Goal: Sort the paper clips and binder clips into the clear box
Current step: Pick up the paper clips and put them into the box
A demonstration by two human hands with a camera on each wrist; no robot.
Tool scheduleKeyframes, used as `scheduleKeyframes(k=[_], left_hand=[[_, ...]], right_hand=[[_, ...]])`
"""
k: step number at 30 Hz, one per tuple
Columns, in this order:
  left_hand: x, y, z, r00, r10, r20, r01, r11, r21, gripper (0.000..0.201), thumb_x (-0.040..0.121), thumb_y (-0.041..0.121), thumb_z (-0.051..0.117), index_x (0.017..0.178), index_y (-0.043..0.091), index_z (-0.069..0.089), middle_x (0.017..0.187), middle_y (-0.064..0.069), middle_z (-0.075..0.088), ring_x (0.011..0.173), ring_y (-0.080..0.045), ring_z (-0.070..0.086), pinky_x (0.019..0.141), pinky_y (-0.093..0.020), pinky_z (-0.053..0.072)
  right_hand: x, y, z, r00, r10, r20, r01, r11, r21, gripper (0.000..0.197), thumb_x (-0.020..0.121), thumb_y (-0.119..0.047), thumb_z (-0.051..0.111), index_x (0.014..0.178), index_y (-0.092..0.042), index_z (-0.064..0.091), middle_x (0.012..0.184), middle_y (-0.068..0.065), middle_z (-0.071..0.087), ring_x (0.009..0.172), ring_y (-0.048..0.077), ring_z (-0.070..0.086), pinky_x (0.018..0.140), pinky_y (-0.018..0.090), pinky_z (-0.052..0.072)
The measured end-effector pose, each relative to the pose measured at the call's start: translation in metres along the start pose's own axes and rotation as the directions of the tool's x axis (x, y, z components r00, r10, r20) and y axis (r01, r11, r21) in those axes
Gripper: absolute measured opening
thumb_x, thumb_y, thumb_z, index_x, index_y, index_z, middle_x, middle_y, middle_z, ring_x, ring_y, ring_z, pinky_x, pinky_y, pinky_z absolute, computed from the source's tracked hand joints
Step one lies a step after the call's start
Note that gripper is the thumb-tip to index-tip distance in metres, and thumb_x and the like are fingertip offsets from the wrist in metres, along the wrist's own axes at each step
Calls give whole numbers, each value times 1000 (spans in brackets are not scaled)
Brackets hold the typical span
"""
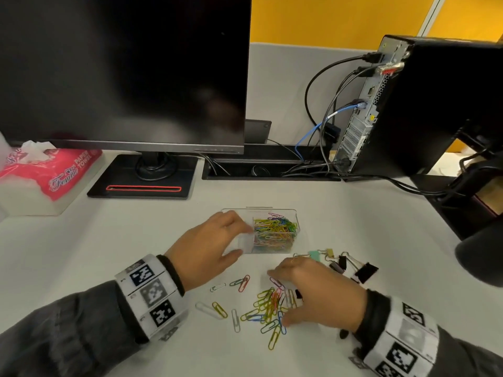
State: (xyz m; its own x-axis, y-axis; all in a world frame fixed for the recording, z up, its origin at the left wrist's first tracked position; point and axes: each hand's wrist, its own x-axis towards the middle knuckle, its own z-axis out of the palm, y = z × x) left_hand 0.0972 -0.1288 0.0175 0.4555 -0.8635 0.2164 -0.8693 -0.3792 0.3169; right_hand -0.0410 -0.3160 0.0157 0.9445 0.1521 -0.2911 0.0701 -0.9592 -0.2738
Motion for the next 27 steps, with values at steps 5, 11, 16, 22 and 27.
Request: scheduleKeyframes(k=[5,11,16,22,27], left_hand=[[-18,2,3,999,37,-15,-35,988,152,57,77,23,75,128,30,51,140,3,41,124,-14,39,85,-28,52],[-9,-8,-2,984,-122,-126,134,987,90,55,82,26,71,131,32,47,136,8,39,120,-10,42,71,-28,56],[-3,-19,-7,968,-240,-68,240,971,-11,44,87,40,62,128,40,47,126,19,48,105,-6,55,82,-31,53],[-4,-18,-3,962,-261,-83,255,963,-82,43,88,33,63,129,35,50,127,19,51,106,-5,56,87,-26,51],[-4,-18,-3,959,-270,-80,264,961,-82,44,89,34,62,130,35,49,131,19,50,109,-5,55,89,-25,51]], right_hand=[[16,-12,7,994,-103,40,108,986,-125,60,80,-36,69,134,-20,50,128,4,53,117,23,48,96,35,42],[26,-15,5,987,-151,54,160,957,-243,25,92,-16,51,110,-12,67,107,9,60,100,30,56,78,37,45],[21,-5,7,990,-144,-1,144,988,-57,18,92,-16,53,103,-13,66,101,8,61,94,24,56,80,33,44],[14,8,-25,978,-91,-189,126,975,182,9,86,-23,66,90,-17,72,84,-4,66,71,6,58,68,15,48],[19,25,-66,865,17,-502,28,996,82,7,86,-20,66,90,-18,72,79,-6,63,68,5,54,69,20,49]])
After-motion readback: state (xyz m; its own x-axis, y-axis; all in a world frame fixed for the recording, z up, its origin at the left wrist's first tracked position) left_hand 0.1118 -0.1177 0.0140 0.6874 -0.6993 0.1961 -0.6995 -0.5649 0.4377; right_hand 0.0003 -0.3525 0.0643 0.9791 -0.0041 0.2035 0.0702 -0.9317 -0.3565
